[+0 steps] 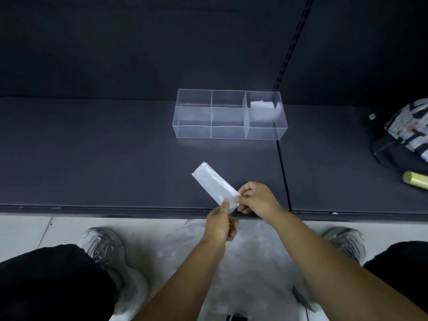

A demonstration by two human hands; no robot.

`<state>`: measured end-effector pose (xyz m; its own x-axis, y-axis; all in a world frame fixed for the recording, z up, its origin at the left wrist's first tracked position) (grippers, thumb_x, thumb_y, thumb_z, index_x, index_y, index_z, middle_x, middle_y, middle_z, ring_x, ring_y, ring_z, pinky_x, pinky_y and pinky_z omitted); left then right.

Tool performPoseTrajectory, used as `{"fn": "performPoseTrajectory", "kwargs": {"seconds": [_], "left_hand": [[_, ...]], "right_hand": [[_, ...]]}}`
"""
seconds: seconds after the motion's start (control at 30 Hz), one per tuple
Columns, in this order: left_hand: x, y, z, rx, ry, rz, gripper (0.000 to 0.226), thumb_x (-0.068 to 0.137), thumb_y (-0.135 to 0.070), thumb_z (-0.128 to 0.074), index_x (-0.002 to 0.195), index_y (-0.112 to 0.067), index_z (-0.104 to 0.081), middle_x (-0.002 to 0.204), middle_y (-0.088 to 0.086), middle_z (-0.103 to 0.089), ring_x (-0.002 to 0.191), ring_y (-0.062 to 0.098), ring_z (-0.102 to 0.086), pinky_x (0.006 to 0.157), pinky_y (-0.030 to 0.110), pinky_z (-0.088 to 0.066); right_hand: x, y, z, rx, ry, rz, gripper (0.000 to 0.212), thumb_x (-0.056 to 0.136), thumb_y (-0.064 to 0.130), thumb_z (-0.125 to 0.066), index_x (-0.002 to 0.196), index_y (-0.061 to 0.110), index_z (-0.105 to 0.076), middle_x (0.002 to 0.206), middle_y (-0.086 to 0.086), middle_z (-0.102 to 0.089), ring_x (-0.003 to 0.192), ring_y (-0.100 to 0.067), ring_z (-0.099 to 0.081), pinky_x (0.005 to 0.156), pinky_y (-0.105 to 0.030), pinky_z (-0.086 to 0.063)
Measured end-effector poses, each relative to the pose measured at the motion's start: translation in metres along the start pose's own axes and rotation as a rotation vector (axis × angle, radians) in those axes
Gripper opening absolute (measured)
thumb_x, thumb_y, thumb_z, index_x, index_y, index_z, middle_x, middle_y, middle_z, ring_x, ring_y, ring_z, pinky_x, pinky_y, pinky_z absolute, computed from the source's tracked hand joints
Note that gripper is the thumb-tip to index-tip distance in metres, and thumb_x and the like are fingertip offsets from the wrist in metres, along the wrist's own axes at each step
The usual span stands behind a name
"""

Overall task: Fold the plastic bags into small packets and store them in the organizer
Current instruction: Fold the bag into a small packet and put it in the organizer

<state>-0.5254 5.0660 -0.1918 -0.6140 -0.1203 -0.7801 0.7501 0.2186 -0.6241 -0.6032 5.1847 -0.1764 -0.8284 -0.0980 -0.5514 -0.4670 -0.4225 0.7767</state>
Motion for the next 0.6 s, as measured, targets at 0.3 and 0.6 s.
{"fn": "performPoseTrajectory", "kwargs": {"seconds": [0.3, 0.6], "left_hand": [[-0.021, -0.028, 0.028, 0.475, -0.45, -0.622, 0.017, 0.096, -0.015, -0.047, 0.092, -0.01, -0.063, 0.086, 0.0, -0.06, 0.08, 0.02, -0.058, 0.069, 0.027, -0.044], [0.0, -0.022, 0.004, 1.268, -0.051, -0.967, 0.077, 0.091, -0.05, -0.054, 0.15, -0.01, -0.024, 0.158, 0.002, -0.019, 0.147, 0.014, -0.01, 0.117, 0.019, 0.003]], "right_hand": [[-0.002, 0.003, -0.002, -0.024, -0.001, -0.021, 0.012, 0.084, 0.002, -0.067, 0.086, 0.008, -0.057, 0.079, -0.014, -0.069, 0.057, -0.017, -0.065, 0.052, -0.024, -0.053], [-0.012, 0.004, 0.003, 0.078, 0.05, -0.119, 0.018, 0.089, 0.012, -0.065, 0.104, 0.007, -0.058, 0.077, -0.008, -0.068, 0.062, -0.012, -0.065, 0.059, -0.022, -0.053]]}}
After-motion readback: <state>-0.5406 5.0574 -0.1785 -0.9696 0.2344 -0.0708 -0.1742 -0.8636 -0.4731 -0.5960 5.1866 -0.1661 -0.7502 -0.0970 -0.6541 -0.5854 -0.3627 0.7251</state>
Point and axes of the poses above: each hand's wrist, its own x-axis towards the middle knuckle, its own z-axis out of the back of the hand, y = z × x, the point moved 6 cm from there along x, towards the middle knuckle
